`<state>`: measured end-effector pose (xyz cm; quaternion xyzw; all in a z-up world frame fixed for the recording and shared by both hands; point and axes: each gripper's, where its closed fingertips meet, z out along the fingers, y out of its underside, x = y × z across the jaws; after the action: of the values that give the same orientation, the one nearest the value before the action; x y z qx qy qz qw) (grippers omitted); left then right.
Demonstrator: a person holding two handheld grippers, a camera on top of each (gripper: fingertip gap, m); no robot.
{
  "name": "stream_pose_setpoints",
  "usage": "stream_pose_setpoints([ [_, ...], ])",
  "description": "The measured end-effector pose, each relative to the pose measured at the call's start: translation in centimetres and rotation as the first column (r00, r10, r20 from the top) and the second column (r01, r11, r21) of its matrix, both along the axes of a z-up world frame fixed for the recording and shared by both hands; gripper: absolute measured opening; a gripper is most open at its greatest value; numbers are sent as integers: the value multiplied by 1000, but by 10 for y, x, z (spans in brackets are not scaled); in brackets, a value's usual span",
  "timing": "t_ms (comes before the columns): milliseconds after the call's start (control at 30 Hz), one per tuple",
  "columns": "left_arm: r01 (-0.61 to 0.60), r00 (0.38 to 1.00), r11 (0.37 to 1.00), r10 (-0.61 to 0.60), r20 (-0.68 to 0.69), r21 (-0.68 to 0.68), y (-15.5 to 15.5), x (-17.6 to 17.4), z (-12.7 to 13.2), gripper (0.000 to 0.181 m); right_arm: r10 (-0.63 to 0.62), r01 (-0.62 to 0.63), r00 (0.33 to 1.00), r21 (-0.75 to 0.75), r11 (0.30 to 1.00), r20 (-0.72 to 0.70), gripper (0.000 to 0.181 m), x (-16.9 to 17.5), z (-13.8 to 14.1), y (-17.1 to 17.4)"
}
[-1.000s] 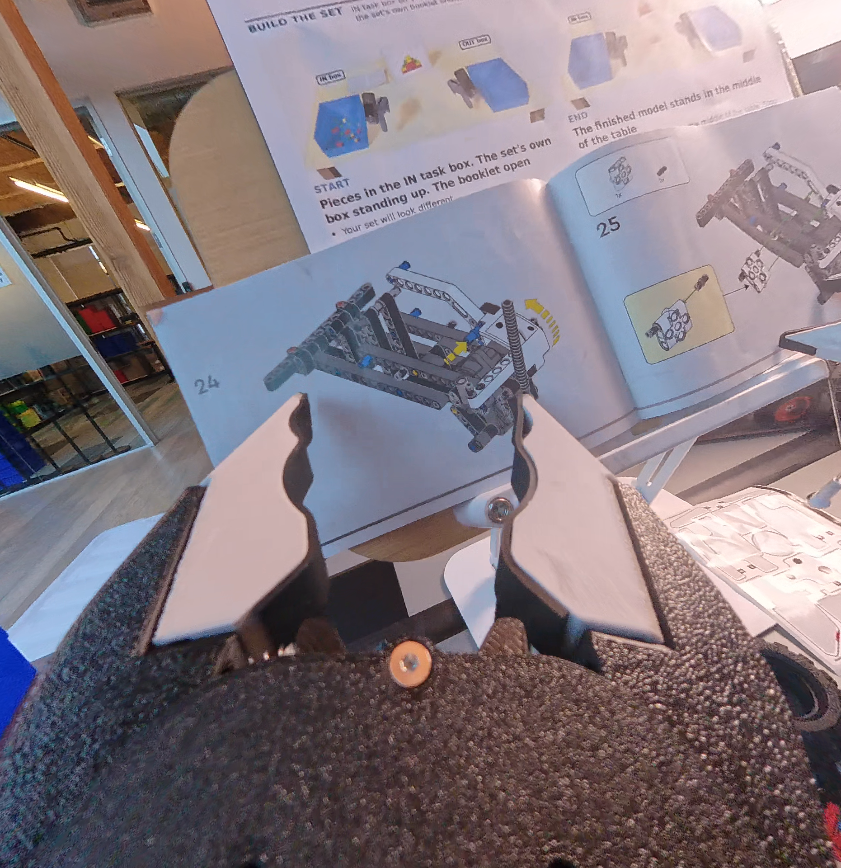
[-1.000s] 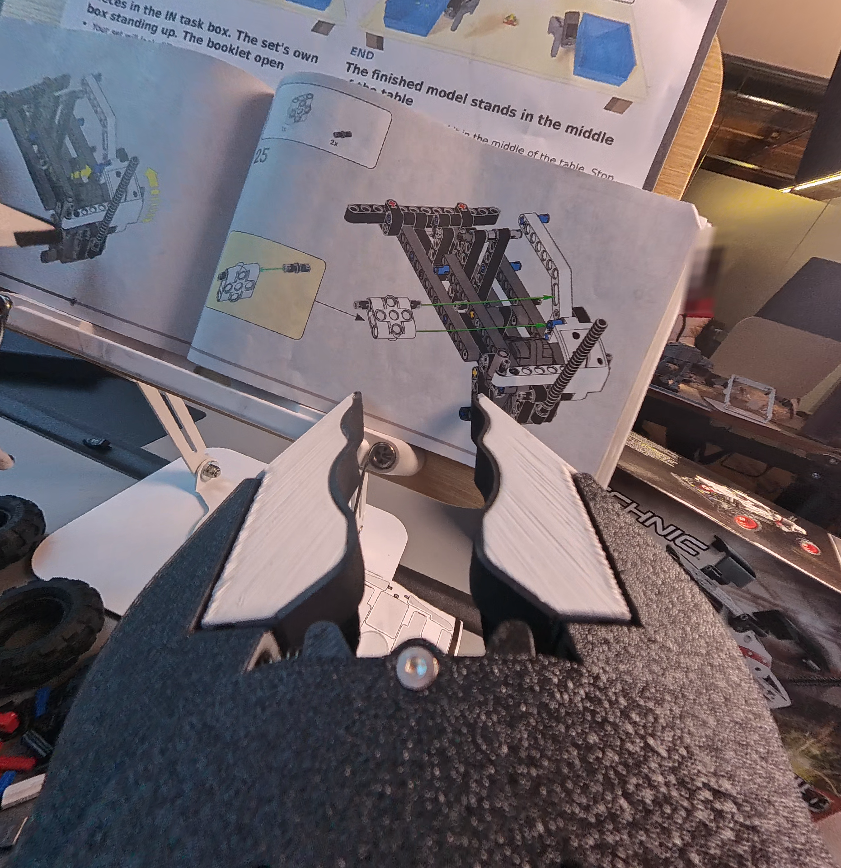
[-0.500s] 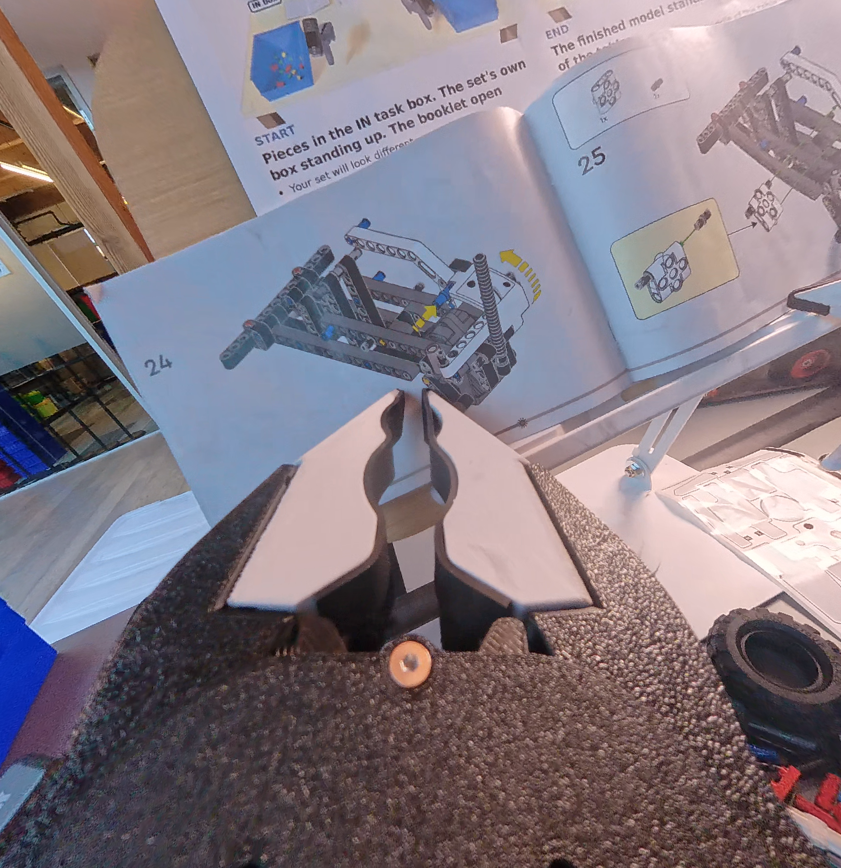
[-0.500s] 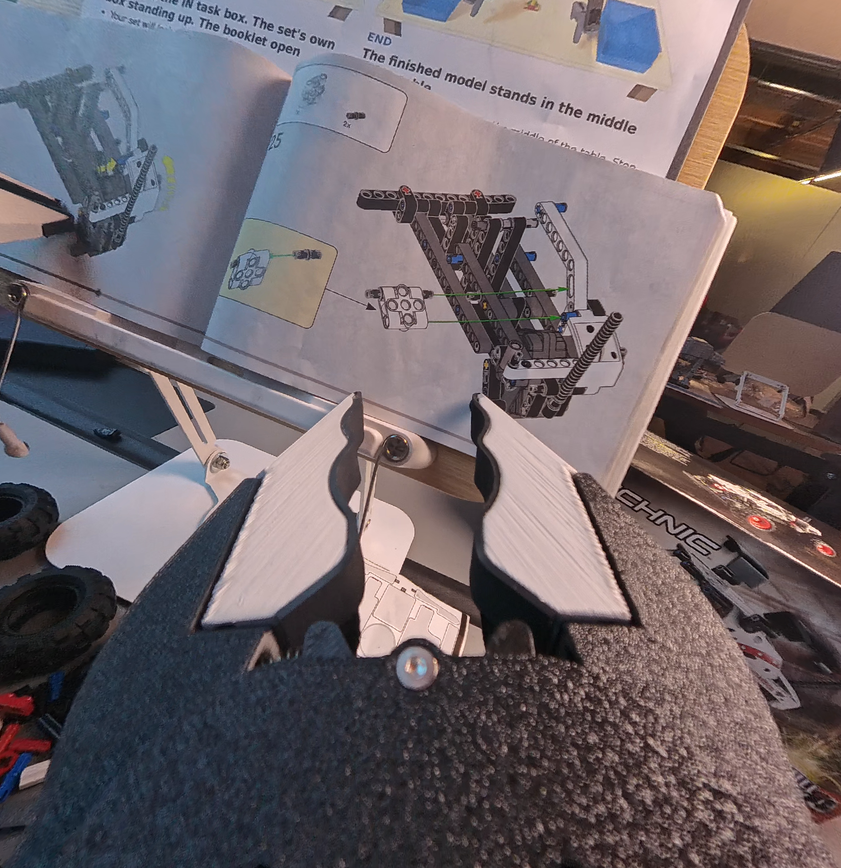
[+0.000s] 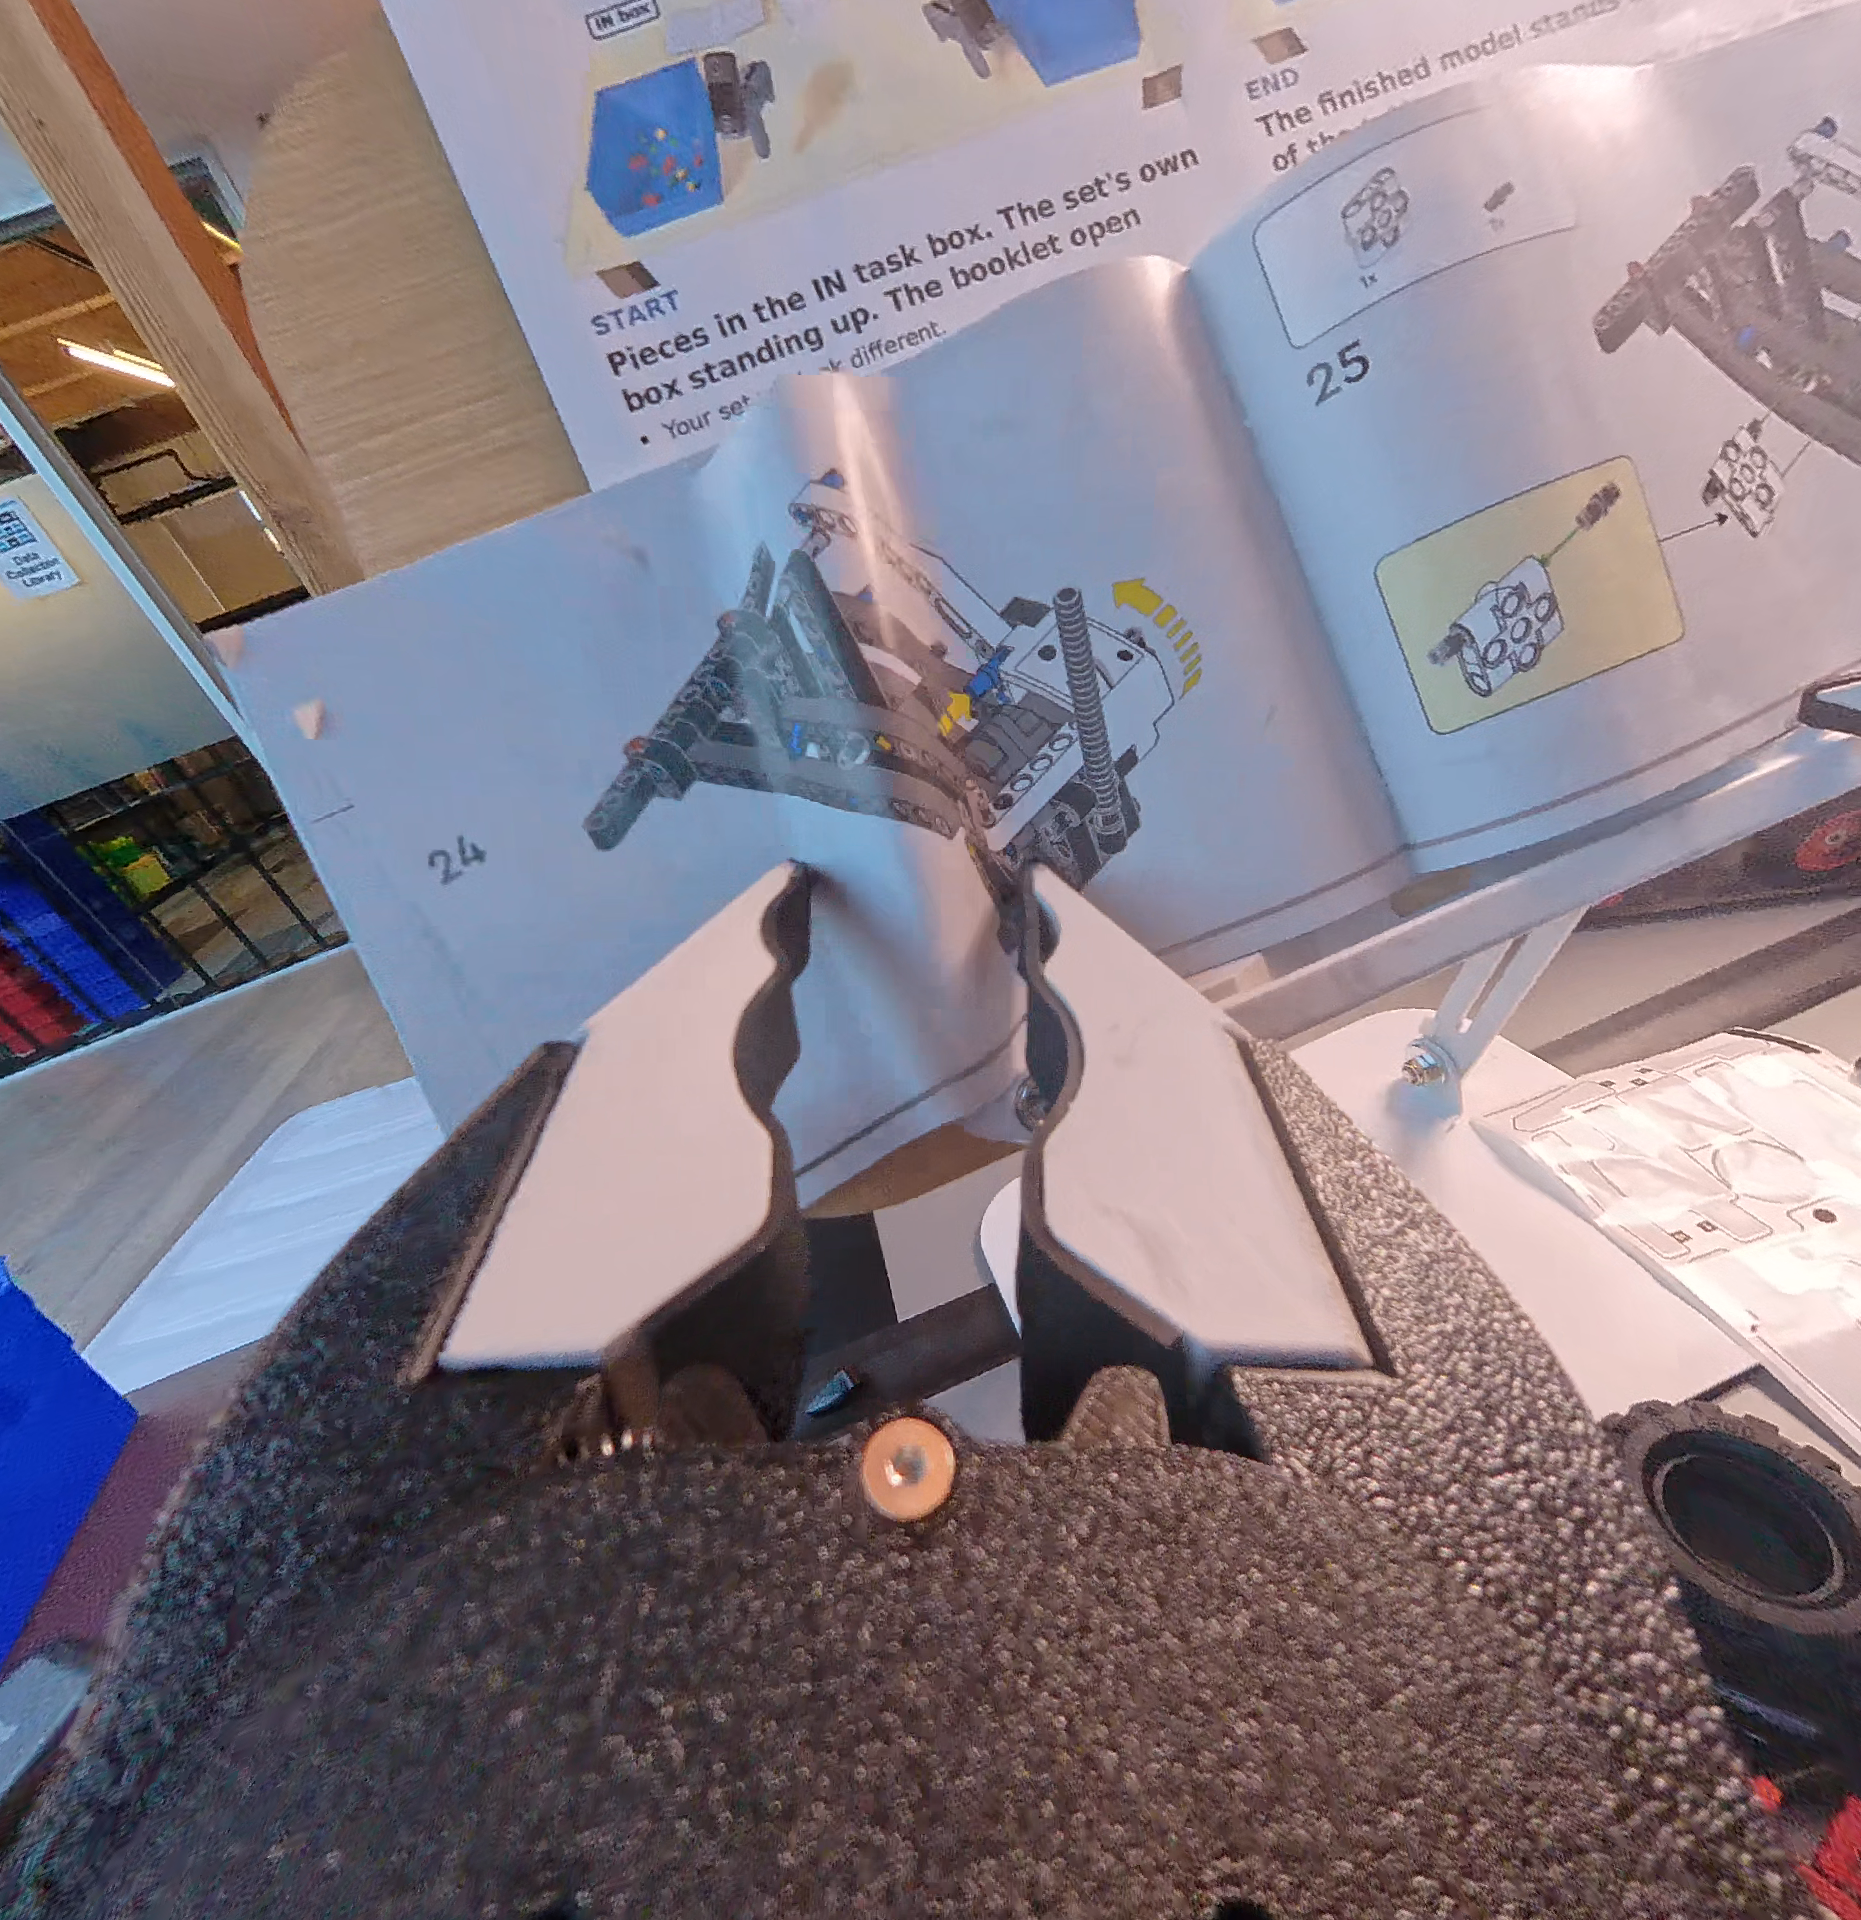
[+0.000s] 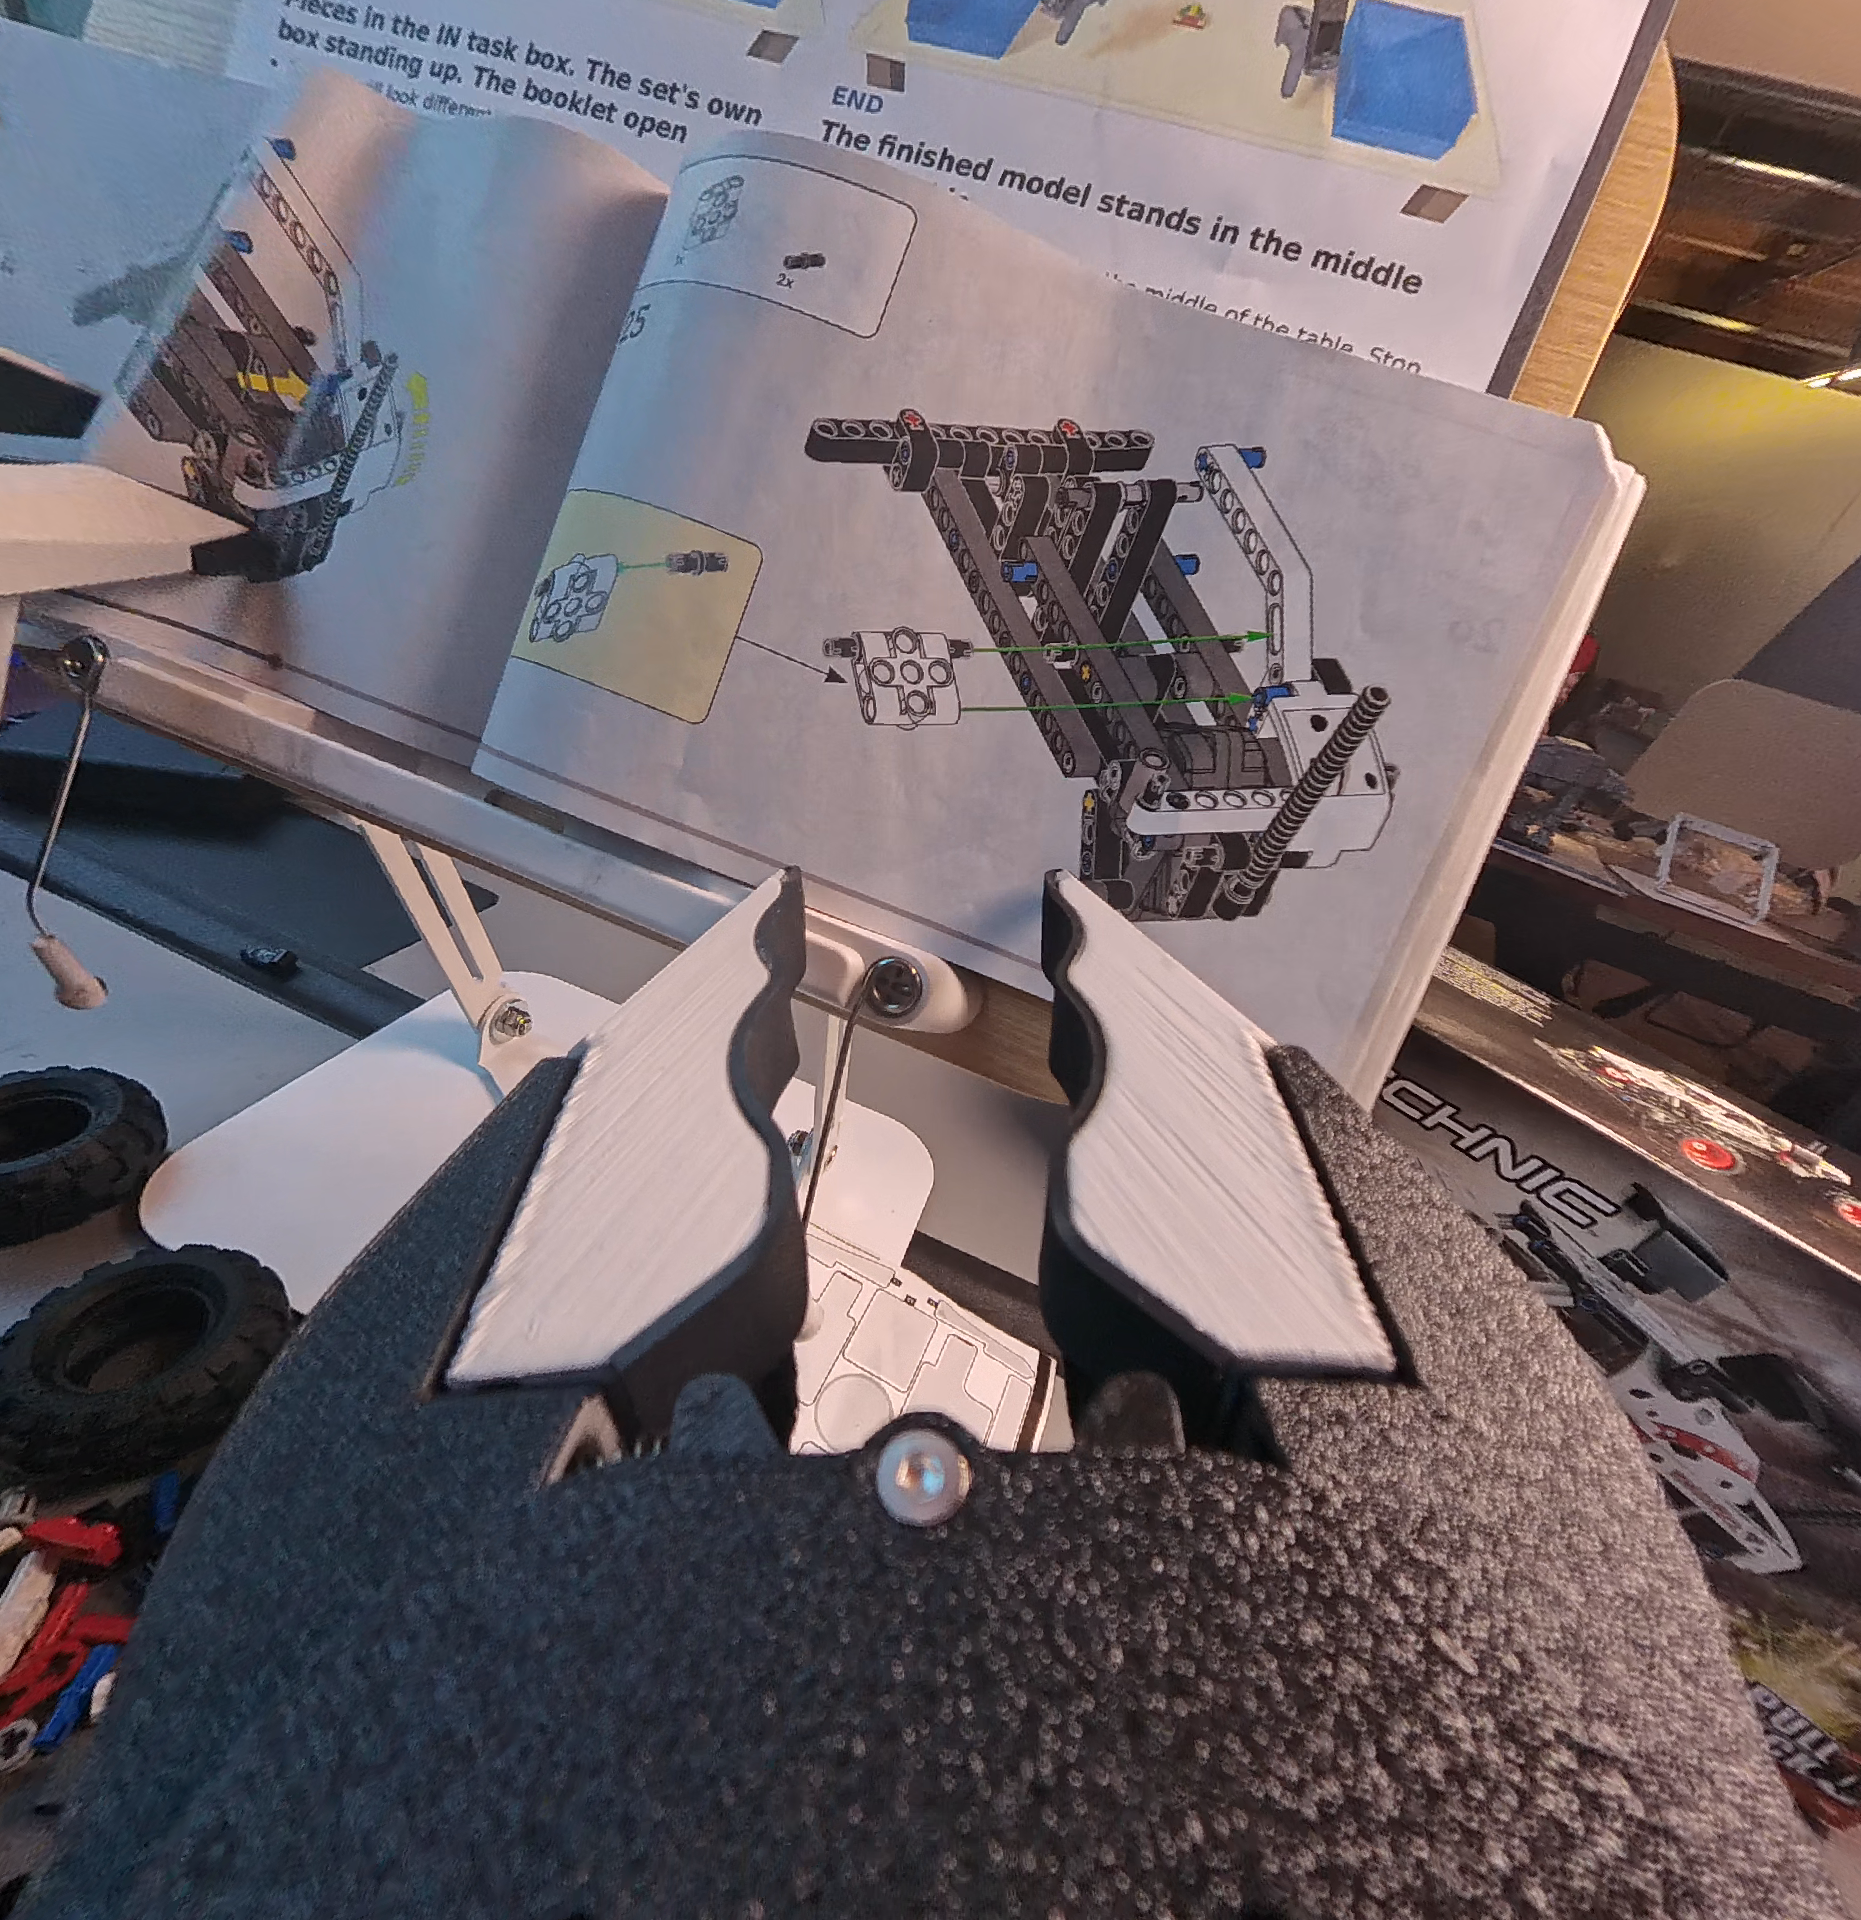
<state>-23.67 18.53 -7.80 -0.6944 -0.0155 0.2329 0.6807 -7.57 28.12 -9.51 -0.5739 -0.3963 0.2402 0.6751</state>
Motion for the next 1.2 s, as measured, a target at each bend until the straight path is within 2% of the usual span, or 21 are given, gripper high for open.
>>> stream_pose_setpoints([
  [67,23,1000,1000,-23,13,-10,1,3,0,25,1,-1,1000,1,1000,3,45,0,0,0],
  [200,80,996,997,-80,43,7,2,17,6,8,15,-15,1000,9,1000,-7,47,0,4,-3],
  [367,251,959,964,-260,112,89,3,63,32,10,160,-158,987,168,973,-4,61,-12,22,-40],
  [467,372,911,921,-386,145,113,8,100,43,15,184,-192,981,245,950,54,70,-24,21,-58],
  [600,515,841,853,-521,144,82,15,147,45,20,159,-157,987,157,975,3,71,-37,24,-55],
  [733,629,765,773,-634,113,80,5,177,49,28,106,-105,988,18,994,-110,53,-24,28,-33],
  [800,622,773,772,-632,54,129,-7,174,62,29,69,-72,988,-17,997,-141,46,-13,29,-19],
  [867,547,829,818,-558,18,175,-16,152,71,29,40,-48,987,-45,998,-157,43,-3,29,-7],
  [933,448,885,871,-465,42,202,-19,119,71,27,6,-15,986,-51,999,-167,35,6,29,3],
  [1000,388,903,909,-408,133,152,-13,90,55,28,-20,10,985,-56,998,-173,36,14,30,10],
  [1067,361,908,932,-361,214,41,-2,71,28,34,-60,49,981,-63,997,-183,37,24,32,20],
  [1133,302,934,953,-289,208,-32,4,53,7,36,-91,79,978,-70,994,-189,38,34,33,29],
  [1200,261,951,964,-249,185,-46,5,43,-2,35,-138,129,976,-63,990,-167,39,45,31,41],
])
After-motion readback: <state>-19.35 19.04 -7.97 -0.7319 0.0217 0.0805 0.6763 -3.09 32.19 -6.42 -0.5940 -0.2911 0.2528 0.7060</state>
